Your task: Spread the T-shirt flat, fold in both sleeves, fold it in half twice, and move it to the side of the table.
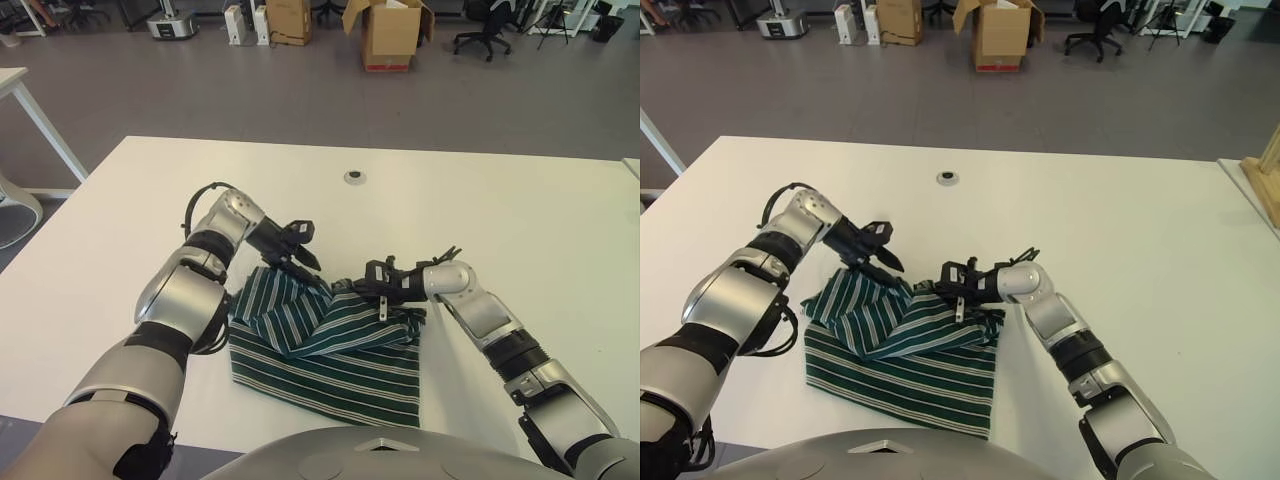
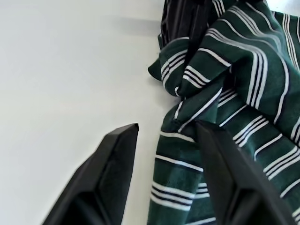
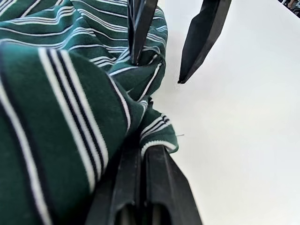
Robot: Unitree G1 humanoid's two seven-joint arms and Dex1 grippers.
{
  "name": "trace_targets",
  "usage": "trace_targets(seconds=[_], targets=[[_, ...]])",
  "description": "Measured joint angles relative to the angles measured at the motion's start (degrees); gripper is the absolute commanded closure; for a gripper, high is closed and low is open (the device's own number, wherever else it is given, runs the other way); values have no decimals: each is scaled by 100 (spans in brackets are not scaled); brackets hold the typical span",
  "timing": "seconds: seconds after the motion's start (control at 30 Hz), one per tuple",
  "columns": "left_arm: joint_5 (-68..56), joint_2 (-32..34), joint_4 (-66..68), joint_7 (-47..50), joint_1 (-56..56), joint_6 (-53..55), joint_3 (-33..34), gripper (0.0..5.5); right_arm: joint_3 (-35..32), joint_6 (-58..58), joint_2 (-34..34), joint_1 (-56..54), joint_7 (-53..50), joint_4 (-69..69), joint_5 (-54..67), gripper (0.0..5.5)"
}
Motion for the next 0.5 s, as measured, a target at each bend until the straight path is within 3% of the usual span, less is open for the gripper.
trace_targets(seconds=[0.07,0.5], targets=[[-82,2,-2,0,34,-40,-117,326,-6,0,0,0,-1,0,-1,546],[-1313,302,-792,-2,270,247,-1502,542,-19,-2,-3,31,-37,35,-30,550]])
